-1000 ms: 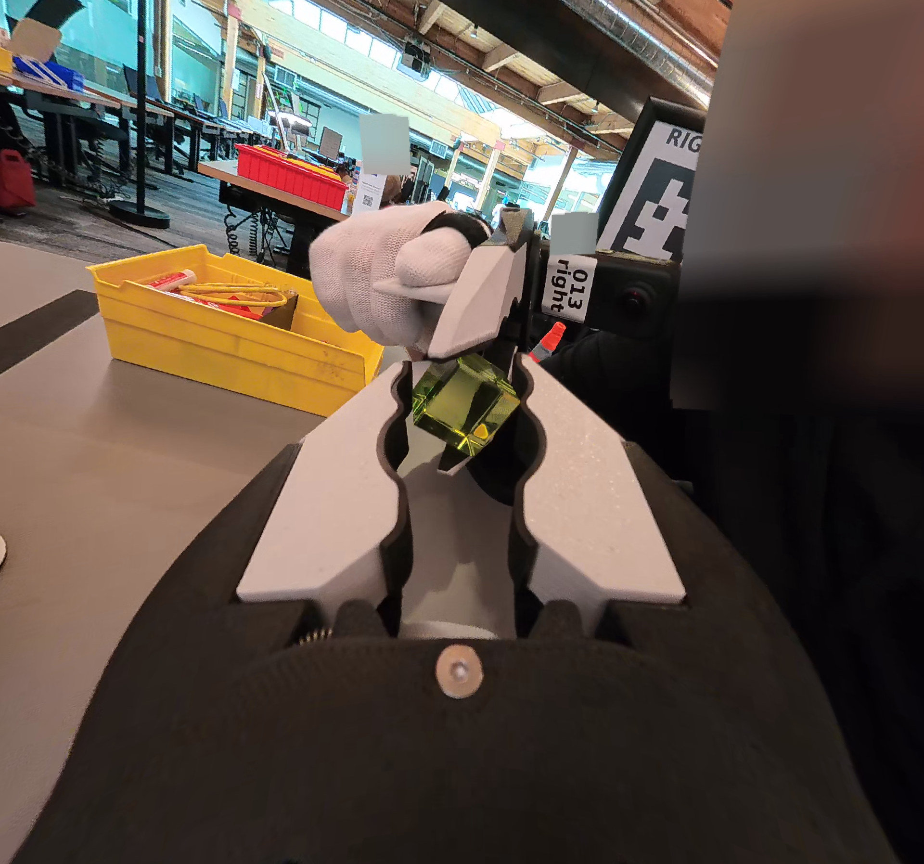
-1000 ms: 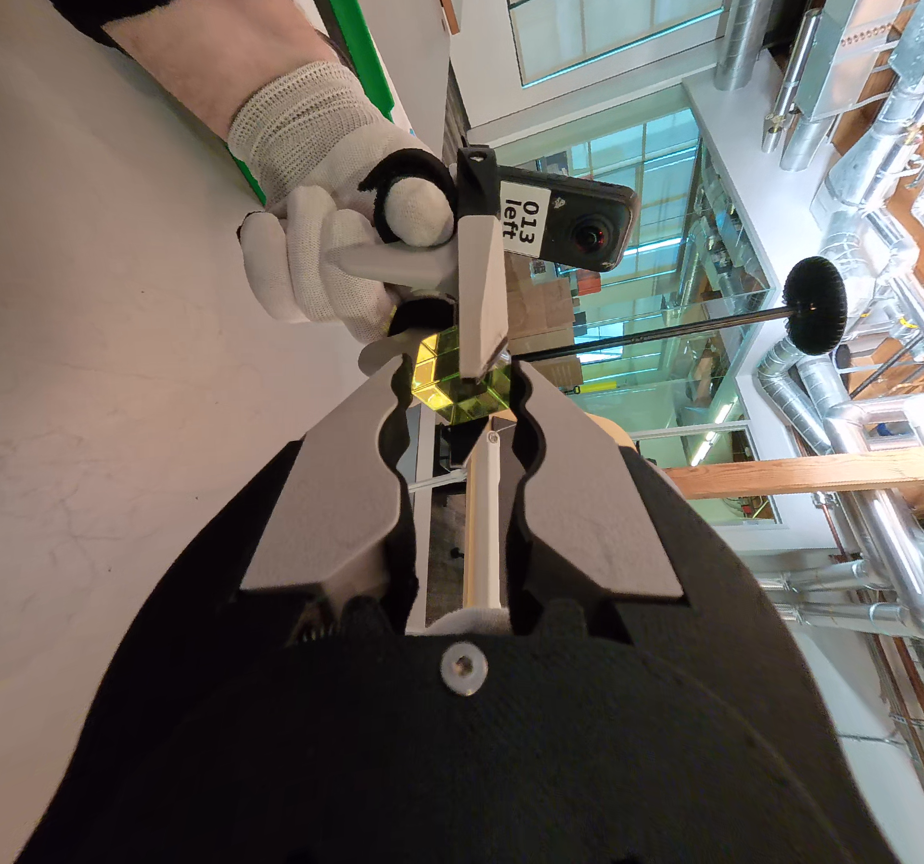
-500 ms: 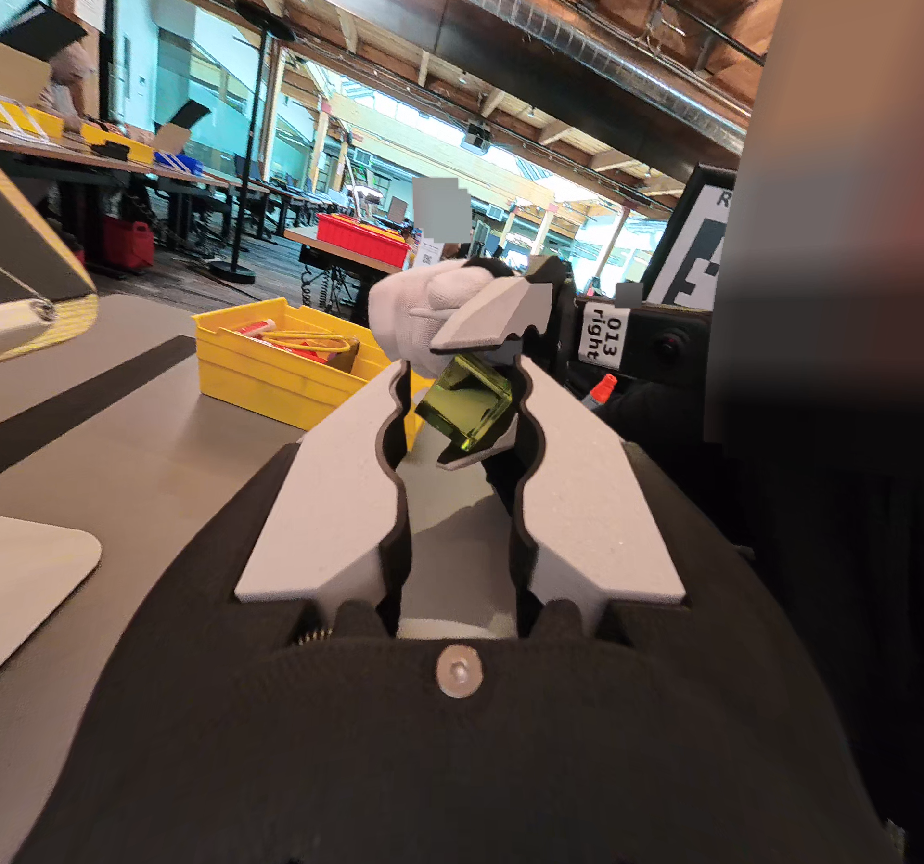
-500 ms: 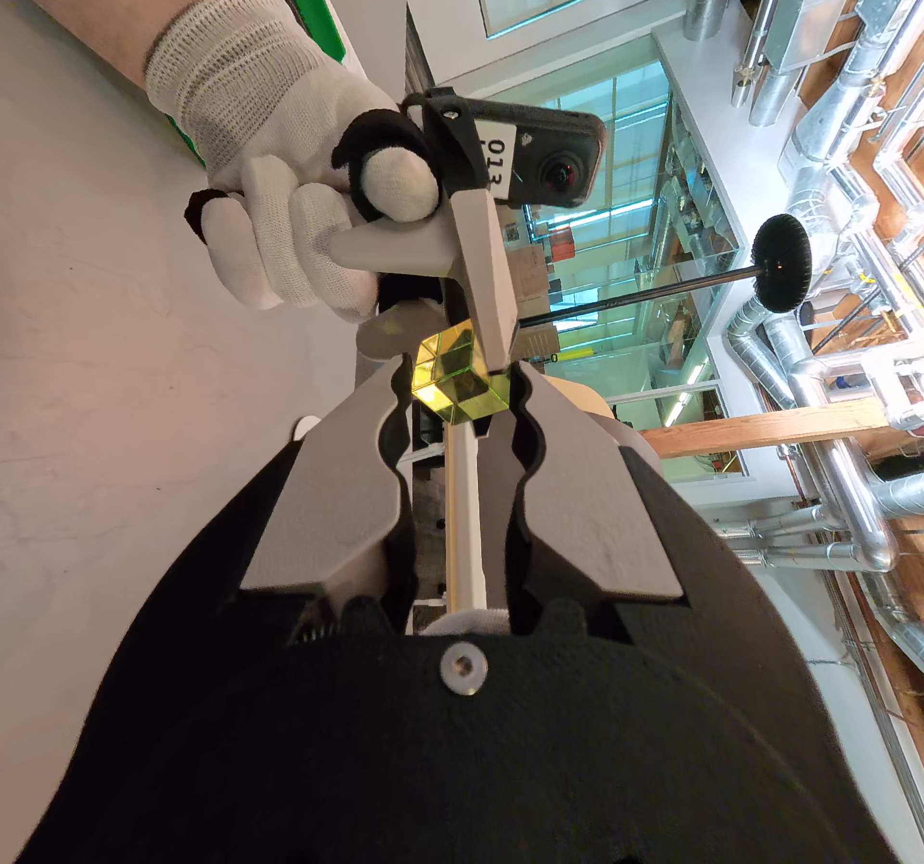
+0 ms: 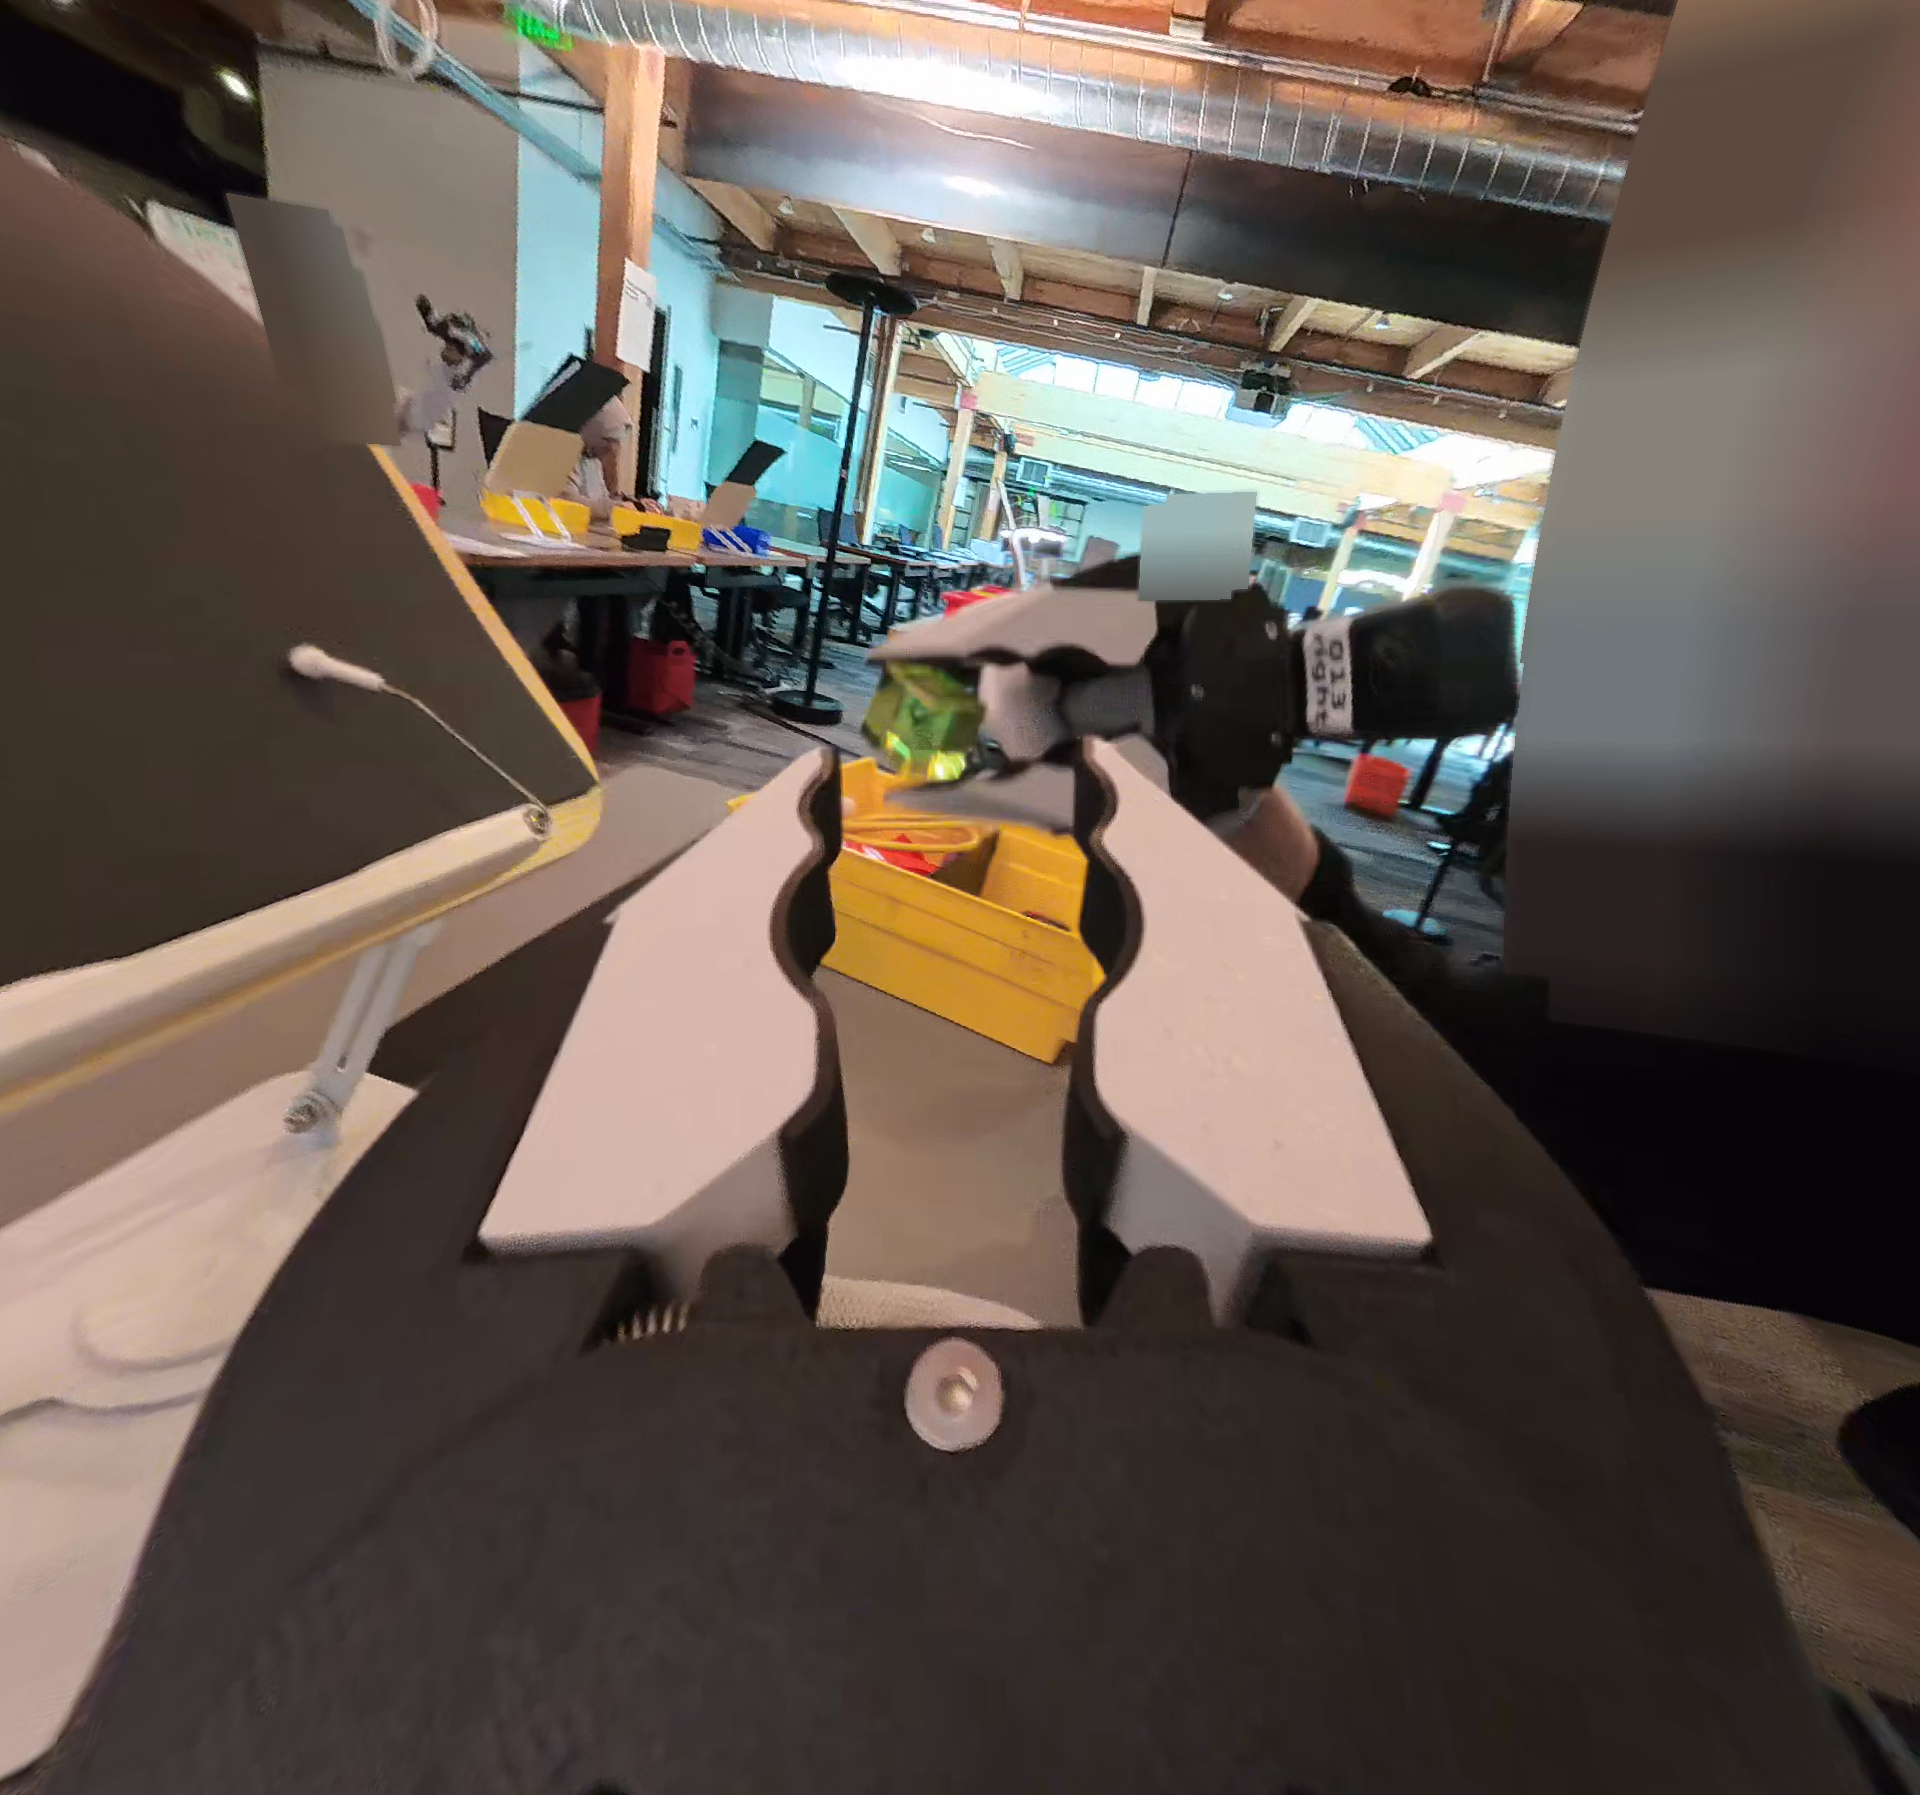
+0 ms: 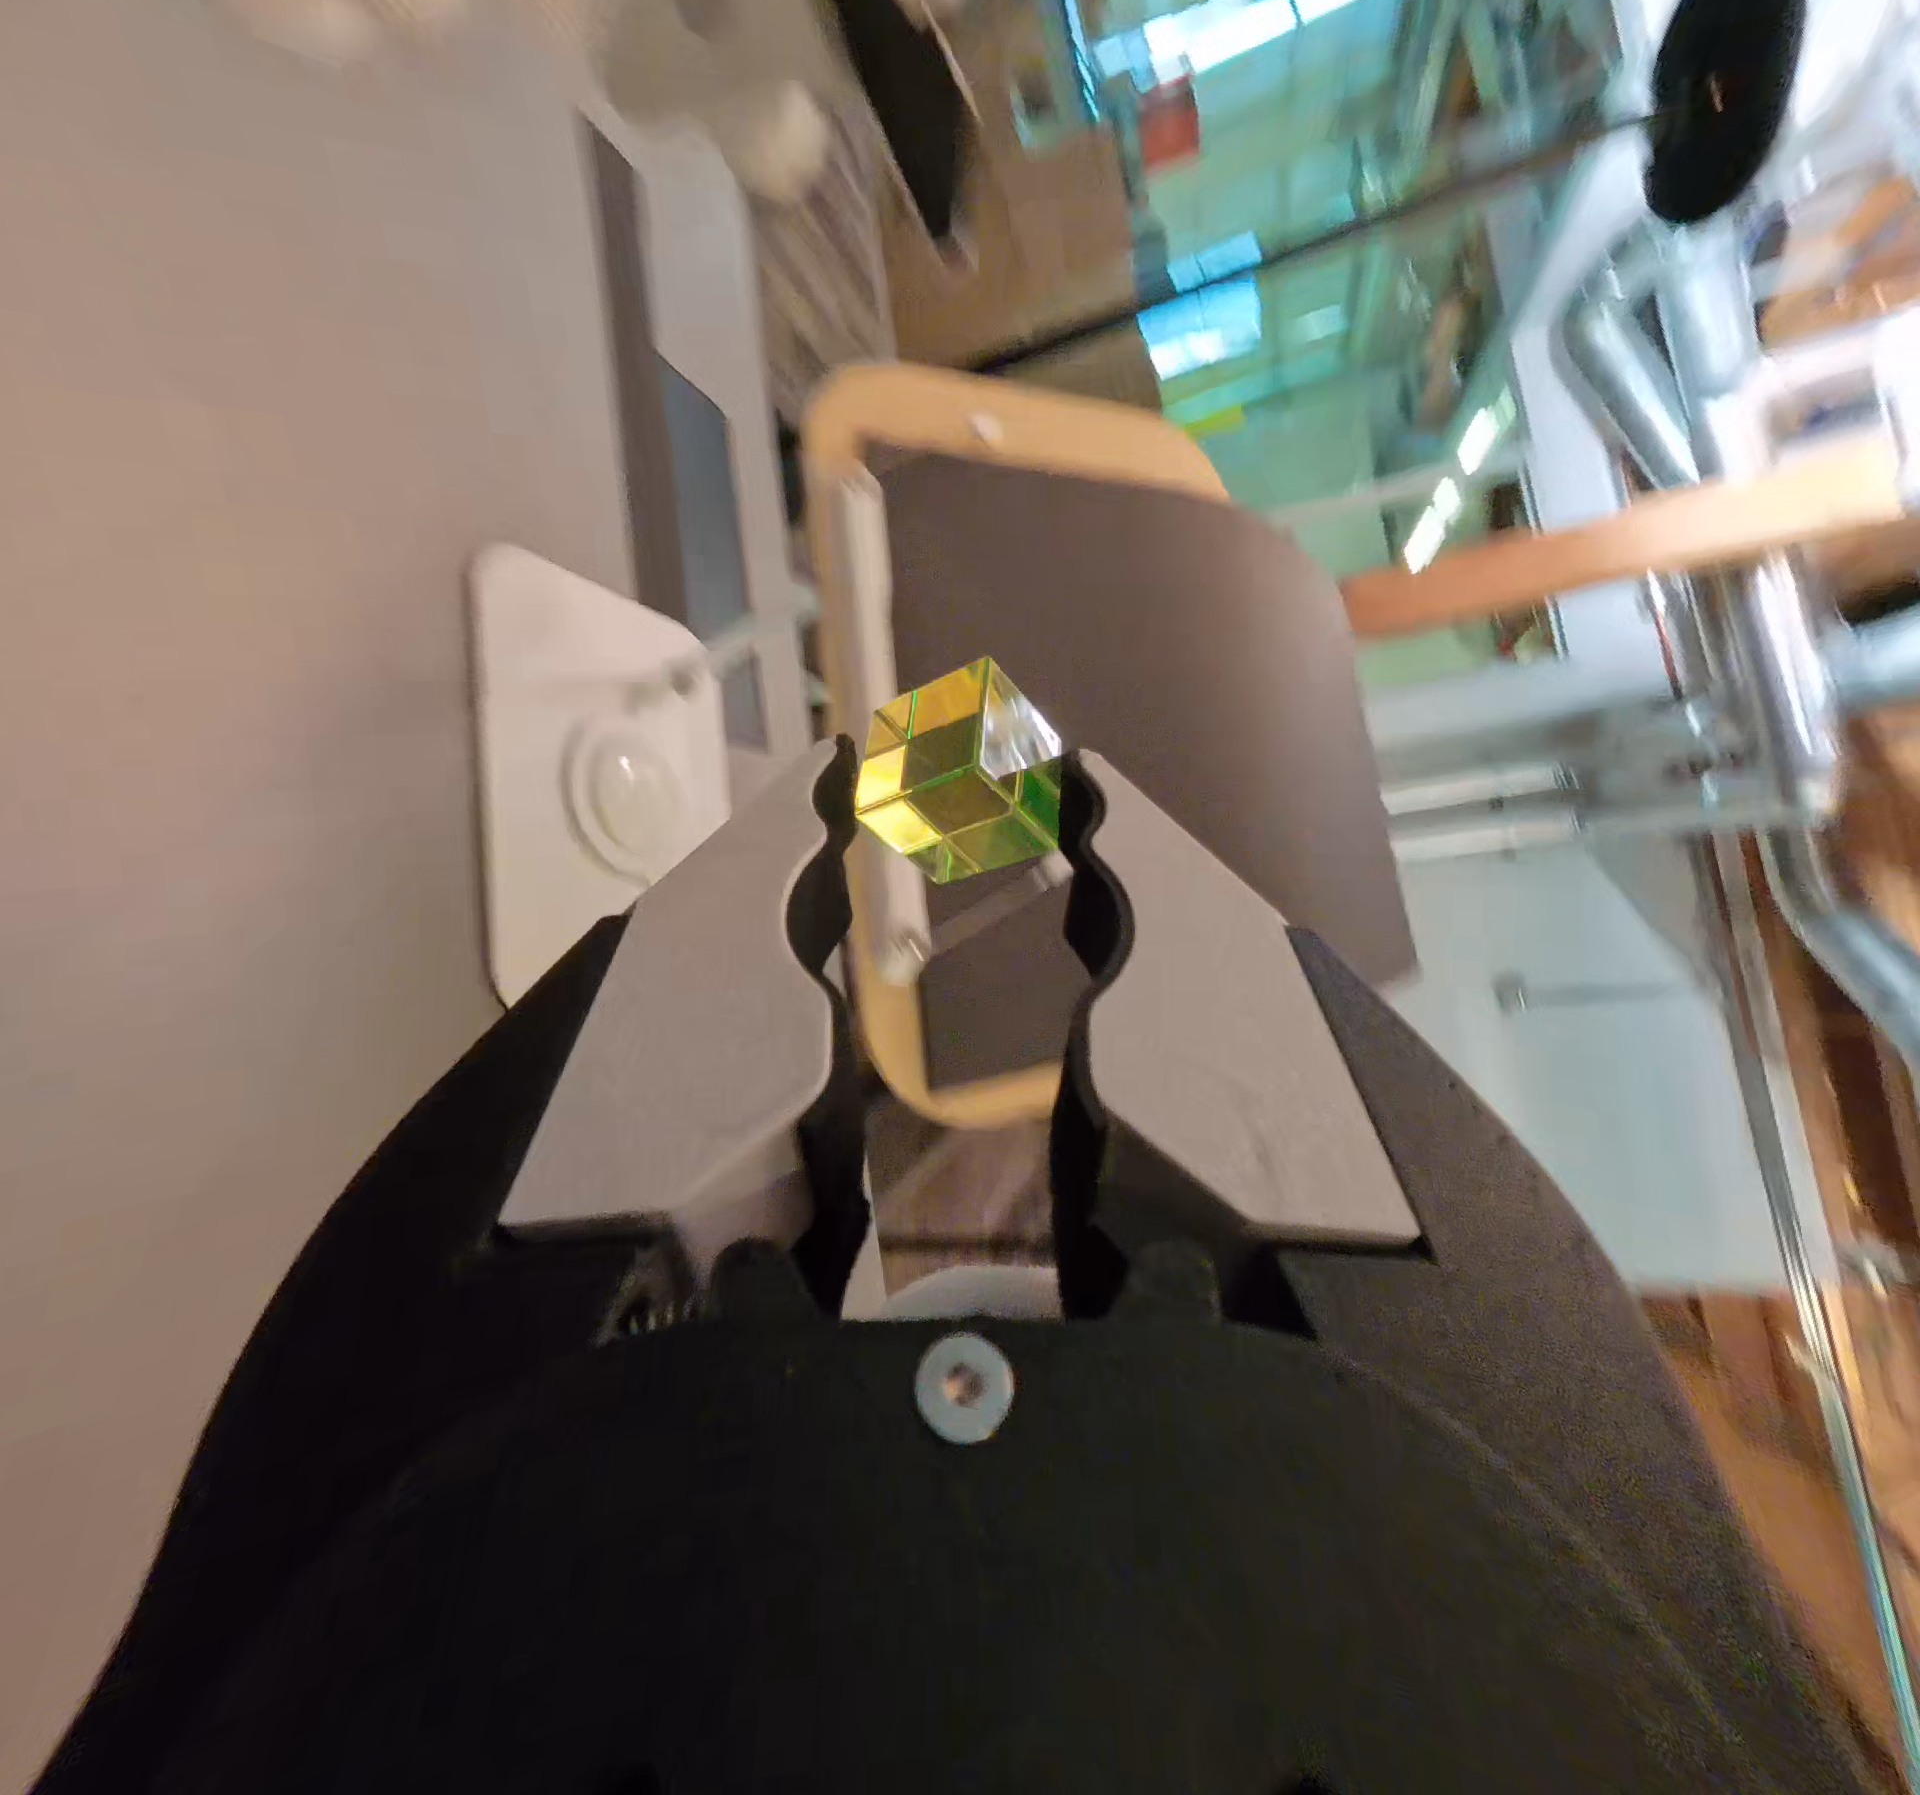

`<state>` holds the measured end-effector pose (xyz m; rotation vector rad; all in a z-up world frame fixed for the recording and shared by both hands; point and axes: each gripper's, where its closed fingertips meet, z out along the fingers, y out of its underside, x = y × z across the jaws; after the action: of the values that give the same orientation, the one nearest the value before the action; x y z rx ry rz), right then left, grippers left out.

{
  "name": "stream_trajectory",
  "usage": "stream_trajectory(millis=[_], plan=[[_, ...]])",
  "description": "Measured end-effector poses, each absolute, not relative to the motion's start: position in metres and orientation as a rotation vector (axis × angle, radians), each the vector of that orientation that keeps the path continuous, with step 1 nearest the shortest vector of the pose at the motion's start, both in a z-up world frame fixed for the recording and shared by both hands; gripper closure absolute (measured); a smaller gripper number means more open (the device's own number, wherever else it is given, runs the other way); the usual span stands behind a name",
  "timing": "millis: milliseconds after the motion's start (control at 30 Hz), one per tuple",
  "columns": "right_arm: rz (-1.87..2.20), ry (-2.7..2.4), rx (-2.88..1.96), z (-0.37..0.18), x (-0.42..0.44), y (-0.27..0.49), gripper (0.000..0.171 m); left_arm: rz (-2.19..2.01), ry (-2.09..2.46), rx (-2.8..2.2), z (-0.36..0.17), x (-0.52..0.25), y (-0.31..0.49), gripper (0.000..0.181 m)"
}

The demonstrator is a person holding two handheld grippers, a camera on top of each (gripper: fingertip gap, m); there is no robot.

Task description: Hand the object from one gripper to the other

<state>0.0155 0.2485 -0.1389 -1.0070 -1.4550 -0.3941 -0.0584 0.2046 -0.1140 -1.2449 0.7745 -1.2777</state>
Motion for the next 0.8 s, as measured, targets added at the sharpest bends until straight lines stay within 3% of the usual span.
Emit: stream_trajectory(millis=[33,167,400,800], plan=[[-0.428,-1.397,-1.074,-0.129,0.036,0.257,0.135,-1.249,0.780,-1.234,-0.112,-0.059,0.204,0.143],[-0.484,-1.233,-1.394,-0.116,0.129,0.278,0.135,-1.163,0.805,-1.239,-0.112,-0.059,0.204,0.156],[-0.565,-1.081,-1.977,-0.178,0.270,0.284,0.135,-1.096,0.863,-1.259,-0.119,-0.051,0.201,0.158],[-0.416,-1.107,-2.433,-0.288,0.316,0.290,0.134,-0.972,1.000,-1.289,-0.137,-0.038,0.195,0.158]])
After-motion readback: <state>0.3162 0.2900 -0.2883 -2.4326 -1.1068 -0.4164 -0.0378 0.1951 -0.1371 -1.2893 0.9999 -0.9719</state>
